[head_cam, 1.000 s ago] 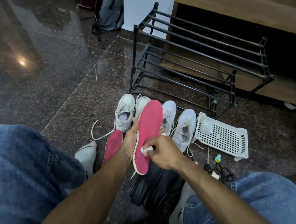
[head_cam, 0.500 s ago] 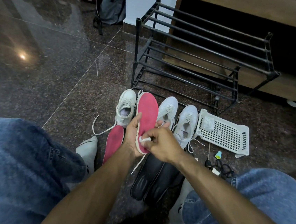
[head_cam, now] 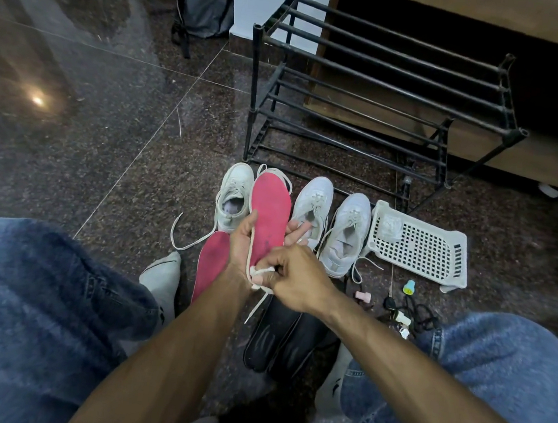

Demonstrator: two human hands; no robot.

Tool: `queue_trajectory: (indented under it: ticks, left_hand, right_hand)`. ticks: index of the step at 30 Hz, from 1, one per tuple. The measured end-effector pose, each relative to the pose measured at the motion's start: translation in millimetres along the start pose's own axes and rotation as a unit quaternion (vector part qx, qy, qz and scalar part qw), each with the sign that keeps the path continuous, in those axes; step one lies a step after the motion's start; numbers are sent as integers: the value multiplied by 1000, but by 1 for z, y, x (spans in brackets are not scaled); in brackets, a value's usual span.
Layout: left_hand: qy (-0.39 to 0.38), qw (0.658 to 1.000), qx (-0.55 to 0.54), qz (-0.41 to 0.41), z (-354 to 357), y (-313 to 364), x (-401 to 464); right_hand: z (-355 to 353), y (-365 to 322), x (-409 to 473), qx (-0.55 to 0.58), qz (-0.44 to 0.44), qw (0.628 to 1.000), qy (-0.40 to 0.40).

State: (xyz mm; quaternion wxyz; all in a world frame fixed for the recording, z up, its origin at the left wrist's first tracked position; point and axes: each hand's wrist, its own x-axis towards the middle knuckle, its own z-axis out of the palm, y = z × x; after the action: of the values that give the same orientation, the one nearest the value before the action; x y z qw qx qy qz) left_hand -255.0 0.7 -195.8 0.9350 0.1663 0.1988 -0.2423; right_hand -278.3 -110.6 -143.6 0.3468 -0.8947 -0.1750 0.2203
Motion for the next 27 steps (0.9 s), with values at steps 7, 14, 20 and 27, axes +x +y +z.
queue_trajectory:
  ticks: [7, 14, 20, 27]
  left_hand:
    - [2, 1000, 9, 23, 2, -4, 6]
    - [5, 1000, 3, 17, -3, -5, 2]
    - [12, 999, 25, 16, 0, 3, 0]
    - [12, 999, 21, 21, -1, 4, 2]
  right_hand:
    - [-14, -4, 15, -110, 8, 986, 122]
    - [-5, 1, 0, -111, -33, 991, 59]
    - [-12, 5, 11, -184, -17, 979, 83]
    - [-10, 14, 4, -51, -21, 998, 15]
